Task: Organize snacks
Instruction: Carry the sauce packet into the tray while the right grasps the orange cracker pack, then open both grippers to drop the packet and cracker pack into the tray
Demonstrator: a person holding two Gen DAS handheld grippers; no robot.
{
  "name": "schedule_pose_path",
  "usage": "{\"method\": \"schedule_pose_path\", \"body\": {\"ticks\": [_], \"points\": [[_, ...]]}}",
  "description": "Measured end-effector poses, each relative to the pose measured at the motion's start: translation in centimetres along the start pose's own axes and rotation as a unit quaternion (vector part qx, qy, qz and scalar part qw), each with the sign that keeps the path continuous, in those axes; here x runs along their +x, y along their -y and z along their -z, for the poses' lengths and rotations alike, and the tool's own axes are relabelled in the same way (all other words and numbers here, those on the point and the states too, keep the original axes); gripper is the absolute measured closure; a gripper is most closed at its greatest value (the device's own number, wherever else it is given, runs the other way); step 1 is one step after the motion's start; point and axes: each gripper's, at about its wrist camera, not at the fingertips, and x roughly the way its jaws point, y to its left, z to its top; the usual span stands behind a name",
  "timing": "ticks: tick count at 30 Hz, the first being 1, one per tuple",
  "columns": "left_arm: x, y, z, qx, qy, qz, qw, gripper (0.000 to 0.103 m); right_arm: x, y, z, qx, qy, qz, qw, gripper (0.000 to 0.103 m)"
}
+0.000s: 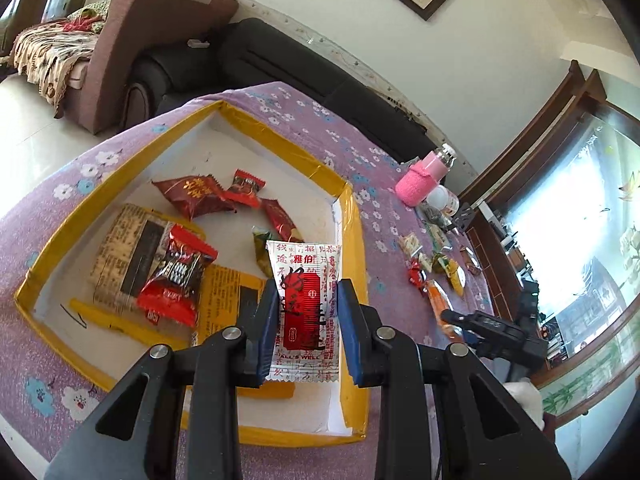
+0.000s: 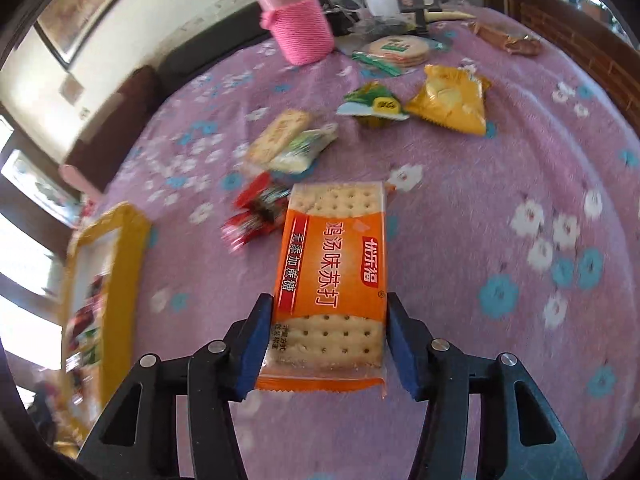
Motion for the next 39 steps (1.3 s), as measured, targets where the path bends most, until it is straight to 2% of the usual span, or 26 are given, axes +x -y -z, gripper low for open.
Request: {"method": "schedule_pose_path", "body": {"ticks": [4,7,13,17,22,28,31,36,39], "points": [[1.1,-0.1,0.6,-0.005,-0.021,-0.024,0.9995,0.077,-2.1,-2.3,1.3,-0.030,0.007,-0.052,0.998,0.048],[2.0,-0.6,0.7,-0.022,-0.043,-0.040,0.9980,0.073,-3.3,-5.7,2.1,-0.066,0.009,-0.098,0.993,0.048],[0.7,-1.4,0.2,-0.040,-0.032,-0.021,0.9985,0.062,-2.3,-14.4,2.7,-0.147,-0.012,-0.153,0.977,0.049],[-0.3,-2.0,-0.3,-0.048,-0.021,-0.010,0.9986,0.060,-0.5,-20.0,3.3,-0.196,-0.020,-0.161,0.967,0.049],[-1.0,-3.0,-0.7,-0.057,-0.015,-0.001,0.9983,0.060,3.2,-24.5,3.5,-0.243,-0.024,-0.122,0.962,0.049],[-1.3,-4.0,-1.2,-0.065,-0.011,0.001,0.9978,0.060,6.7,-25.4,2.5,-0.233,-0.034,-0.097,0.967,0.048],[-1.2,-4.0,-1.2,-0.066,-0.013,0.002,0.9977,0.057,7.0,-25.0,2.1,-0.216,-0.034,-0.106,0.970,0.046],[-1.4,-2.9,-1.2,-0.060,-0.015,0.010,0.9981,0.053,3.9,-23.0,1.4,-0.194,-0.013,-0.144,0.970,0.047],[-1.7,-1.6,-1.0,-0.050,-0.011,0.016,0.9985,0.050,0.9,-18.7,0.6,-0.178,0.012,-0.146,0.973,0.045]]}}
